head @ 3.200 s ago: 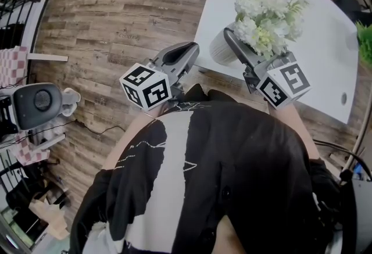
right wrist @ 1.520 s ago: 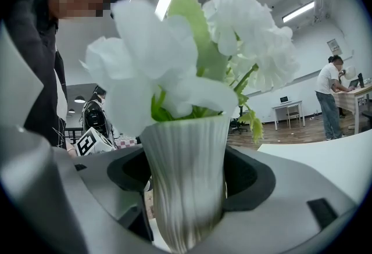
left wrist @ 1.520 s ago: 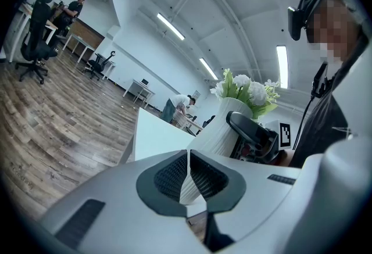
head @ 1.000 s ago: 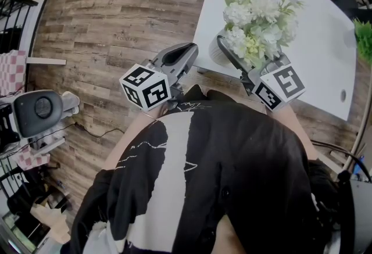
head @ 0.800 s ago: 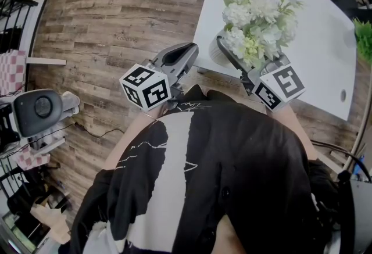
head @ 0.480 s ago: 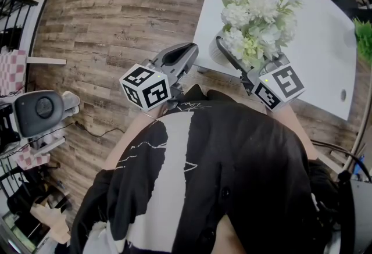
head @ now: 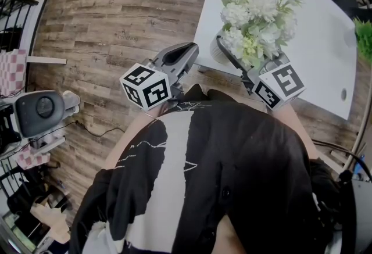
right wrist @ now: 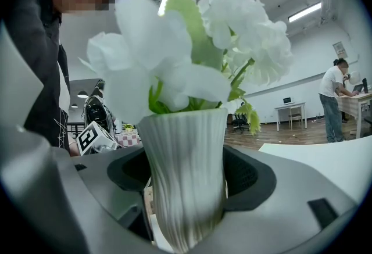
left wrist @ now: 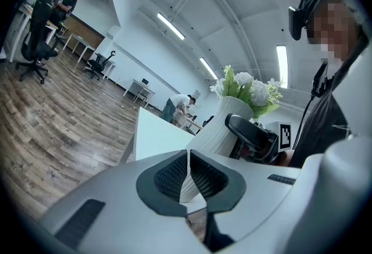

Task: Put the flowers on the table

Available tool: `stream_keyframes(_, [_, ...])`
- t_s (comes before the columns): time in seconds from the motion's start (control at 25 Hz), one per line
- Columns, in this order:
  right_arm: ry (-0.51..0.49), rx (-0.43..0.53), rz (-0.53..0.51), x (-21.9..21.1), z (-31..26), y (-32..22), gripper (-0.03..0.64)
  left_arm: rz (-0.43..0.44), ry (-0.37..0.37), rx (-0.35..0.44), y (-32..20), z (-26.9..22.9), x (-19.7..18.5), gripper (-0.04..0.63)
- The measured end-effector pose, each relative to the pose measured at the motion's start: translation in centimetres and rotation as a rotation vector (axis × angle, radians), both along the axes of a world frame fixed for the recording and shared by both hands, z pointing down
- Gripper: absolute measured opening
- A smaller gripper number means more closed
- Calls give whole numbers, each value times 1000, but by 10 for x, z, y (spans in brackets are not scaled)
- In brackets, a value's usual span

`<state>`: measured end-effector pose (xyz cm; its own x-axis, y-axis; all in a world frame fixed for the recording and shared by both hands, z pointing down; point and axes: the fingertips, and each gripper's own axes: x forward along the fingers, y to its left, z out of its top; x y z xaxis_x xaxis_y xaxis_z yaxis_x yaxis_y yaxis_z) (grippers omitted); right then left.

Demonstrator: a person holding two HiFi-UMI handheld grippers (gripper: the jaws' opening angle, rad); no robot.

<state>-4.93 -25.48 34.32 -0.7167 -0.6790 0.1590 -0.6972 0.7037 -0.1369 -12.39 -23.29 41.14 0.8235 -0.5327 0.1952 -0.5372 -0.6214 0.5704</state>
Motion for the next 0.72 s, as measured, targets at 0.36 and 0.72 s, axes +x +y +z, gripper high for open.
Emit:
stream_keyframes(0.36, [-3, 5, 5, 2, 3, 0, 351, 4, -1, 0, 0, 1, 0, 26])
stream_keyframes(0.72, [-9, 6, 19, 6, 3, -1, 376, -4, 0, -2, 2, 4, -1, 26])
